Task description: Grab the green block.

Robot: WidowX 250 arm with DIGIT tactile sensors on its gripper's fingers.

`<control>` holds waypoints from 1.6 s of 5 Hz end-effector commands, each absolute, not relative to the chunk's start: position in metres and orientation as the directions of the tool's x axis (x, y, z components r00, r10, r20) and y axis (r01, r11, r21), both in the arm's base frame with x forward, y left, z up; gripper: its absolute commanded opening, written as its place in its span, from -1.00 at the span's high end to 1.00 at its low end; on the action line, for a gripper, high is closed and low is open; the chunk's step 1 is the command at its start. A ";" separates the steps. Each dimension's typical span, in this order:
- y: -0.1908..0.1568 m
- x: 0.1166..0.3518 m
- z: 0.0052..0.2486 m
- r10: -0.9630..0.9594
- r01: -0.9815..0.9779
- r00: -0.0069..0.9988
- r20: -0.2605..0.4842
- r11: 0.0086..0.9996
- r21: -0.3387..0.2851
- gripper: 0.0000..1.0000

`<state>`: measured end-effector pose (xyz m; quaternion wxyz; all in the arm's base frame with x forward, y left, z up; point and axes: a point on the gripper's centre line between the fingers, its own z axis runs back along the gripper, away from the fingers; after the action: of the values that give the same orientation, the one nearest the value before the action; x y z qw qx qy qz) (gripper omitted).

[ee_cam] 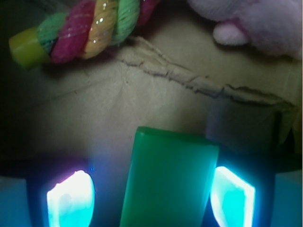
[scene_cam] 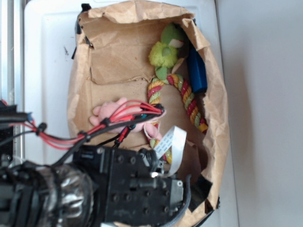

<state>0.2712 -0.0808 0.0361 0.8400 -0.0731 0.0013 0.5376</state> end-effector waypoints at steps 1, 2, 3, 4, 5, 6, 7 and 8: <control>-0.073 0.272 0.048 0.889 -0.889 0.450 -0.089 0.436 -0.142 -1.00; -0.073 0.271 0.049 0.906 -0.902 0.420 -0.059 0.409 -0.136 -0.80; -0.075 0.271 0.049 0.918 -0.913 0.395 -0.028 0.389 -0.126 1.00; -0.075 0.272 0.048 0.926 -0.919 0.378 0.022 0.377 -0.116 1.00; -0.074 0.272 0.047 0.928 -0.921 0.371 0.039 0.373 -0.113 1.00; -0.074 0.274 0.046 0.929 -0.923 0.364 0.066 0.369 -0.112 1.00; -0.085 0.268 0.050 0.896 -0.884 0.424 0.133 0.442 -0.151 1.00; -0.065 0.262 0.075 0.842 -0.824 0.496 0.212 0.533 -0.191 1.00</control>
<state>0.2661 -0.0703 0.0577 0.8633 -0.0113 -0.1224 0.4895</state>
